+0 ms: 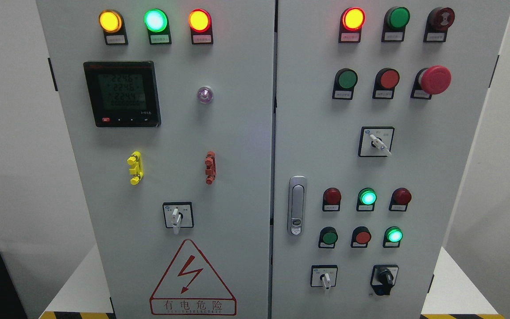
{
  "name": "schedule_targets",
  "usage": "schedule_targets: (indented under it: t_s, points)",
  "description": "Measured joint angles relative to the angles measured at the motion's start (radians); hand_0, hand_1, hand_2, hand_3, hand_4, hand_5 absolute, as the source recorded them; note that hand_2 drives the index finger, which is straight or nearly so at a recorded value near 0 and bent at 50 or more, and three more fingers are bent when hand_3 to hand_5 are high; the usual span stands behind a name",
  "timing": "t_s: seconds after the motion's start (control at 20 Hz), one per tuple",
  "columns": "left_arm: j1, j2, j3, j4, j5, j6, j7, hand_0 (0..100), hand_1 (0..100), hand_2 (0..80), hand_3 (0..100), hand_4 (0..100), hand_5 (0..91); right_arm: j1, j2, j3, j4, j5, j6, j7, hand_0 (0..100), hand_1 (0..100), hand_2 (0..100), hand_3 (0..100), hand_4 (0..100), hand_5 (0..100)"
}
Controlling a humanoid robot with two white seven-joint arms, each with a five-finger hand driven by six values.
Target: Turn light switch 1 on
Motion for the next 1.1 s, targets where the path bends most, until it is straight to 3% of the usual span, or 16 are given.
schedule_targets:
  t_s: [0.4,0.6,1.1]
  points:
    - [-0.077,-0.025,-0.076,-0.046,-0.035,0.138,0.168,19,32,49.5,80,87,76.9,0.000,0.000,0.000,0.000,0.000,0.000,0.000,0,0,0,0,0,0]
    - [-0.105,-0.035,-0.115,-0.059,-0.041,0.182,0.202,13,40,49.9,81,87,78.3,0.000,0.000,0.000,0.000,0.000,0.000,0.000,0,0,0,0,0,0]
    - [-0.165,-0.052,-0.193,-0.077,-0.051,0.283,0.287,9,43,50.6,82,88,79.6,0.000,0.000,0.000,0.000,0.000,0.000,0.000,0,0,0,0,0,0]
